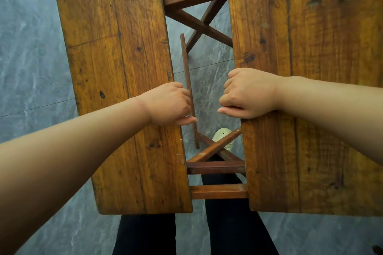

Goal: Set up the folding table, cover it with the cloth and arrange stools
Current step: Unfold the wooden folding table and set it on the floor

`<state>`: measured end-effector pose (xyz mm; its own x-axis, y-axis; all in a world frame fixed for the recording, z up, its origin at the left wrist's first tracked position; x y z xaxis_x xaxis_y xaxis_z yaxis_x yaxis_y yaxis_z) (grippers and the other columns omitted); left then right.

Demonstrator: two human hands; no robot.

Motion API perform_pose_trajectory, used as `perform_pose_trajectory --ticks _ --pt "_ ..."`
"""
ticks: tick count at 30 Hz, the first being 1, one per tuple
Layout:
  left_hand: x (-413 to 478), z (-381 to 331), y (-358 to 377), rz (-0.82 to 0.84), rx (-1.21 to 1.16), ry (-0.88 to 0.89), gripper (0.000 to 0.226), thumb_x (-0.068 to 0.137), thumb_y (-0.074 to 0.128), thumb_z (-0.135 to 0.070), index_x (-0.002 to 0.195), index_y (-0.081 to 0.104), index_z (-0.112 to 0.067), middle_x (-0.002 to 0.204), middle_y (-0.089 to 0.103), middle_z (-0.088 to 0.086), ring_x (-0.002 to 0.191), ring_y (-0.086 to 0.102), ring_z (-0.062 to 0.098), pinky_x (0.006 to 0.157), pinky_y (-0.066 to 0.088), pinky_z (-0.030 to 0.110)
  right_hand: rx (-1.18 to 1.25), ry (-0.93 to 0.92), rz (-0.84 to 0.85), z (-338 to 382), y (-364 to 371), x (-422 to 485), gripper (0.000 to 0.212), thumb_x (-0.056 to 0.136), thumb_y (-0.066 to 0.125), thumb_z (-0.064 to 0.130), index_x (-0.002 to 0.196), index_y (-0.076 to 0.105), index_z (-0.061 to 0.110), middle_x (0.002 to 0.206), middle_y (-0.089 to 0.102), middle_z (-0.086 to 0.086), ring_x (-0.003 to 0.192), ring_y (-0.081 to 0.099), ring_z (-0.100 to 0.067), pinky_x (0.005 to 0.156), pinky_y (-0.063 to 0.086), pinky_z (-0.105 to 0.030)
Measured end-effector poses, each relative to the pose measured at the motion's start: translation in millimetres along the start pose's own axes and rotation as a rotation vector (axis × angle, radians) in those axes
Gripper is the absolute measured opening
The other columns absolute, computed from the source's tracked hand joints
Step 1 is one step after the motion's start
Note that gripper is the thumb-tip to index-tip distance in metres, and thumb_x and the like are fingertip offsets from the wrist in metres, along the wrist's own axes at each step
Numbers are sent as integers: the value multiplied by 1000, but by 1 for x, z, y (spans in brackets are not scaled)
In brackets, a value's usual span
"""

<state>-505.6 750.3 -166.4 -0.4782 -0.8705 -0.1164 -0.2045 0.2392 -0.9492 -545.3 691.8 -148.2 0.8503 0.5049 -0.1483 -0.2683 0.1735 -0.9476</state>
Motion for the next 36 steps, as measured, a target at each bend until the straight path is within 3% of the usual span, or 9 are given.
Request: perform_pose_trajectory --ticks 7,12,16,19,28,31,36 --pt "26 -7 -5 48 19 -48 58 92 24 -47 60 63 -19 59 39 -10 59 36 11 64 24 25 -7 -7 16 -11 4 -25 42 95 32 39 58 43 24 50 41 11 45 37 -9 63 23 -25" --pt "50 -14 1 77 8 -71 59 93 21 -48 64 63 -19 61 49 -8 62 46 12 69 40 28 4 2 26 -20 10 -48 44 95 32 37 58 50 21 51 41 10 45 37 -10 61 24 -25" --pt "70 -22 7 84 -9 -72 56 94 26 -47 69 66 -18 64 48 -9 65 44 10 73 41 29 -14 16 6 -23 17 -70 45 96 31 37 58 50 21 52 39 10 46 34 -10 62 22 -25" --pt "86 -31 5 35 -3 -57 61 94 22 -48 69 68 -17 65 57 -9 67 51 12 73 43 30 -45 50 4 -26 26 -89 45 96 33 35 59 53 19 51 49 5 48 37 -13 62 25 -26" --pt "131 -43 12 101 67 -68 63 92 14 -50 72 66 -20 68 51 -9 74 51 14 78 38 31 -126 96 37 -43 46 -132 64 96 18 44 55 61 20 54 55 7 54 43 -14 66 28 -28" --pt "130 -41 17 95 70 -120 66 94 12 -51 69 66 -21 66 55 -10 70 50 12 78 40 32 -104 60 -23 -42 50 -135 64 97 19 43 56 61 19 54 55 7 54 41 -13 67 25 -28" --pt "133 -40 16 150 60 -214 59 92 19 -48 66 64 -20 65 54 -9 68 46 11 75 36 29 -87 49 -64 -40 45 -136 58 98 23 43 59 57 18 59 56 3 59 49 -17 68 34 -31"
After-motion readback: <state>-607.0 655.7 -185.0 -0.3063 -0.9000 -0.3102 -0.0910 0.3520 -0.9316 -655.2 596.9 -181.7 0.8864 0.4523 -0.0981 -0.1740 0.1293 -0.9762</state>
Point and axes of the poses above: each hand's wrist, its own x-axis towards the middle knuckle, its own y-axis out of the palm, z = x × y, the point moved 9 cm from there along x, towards the middle knuckle
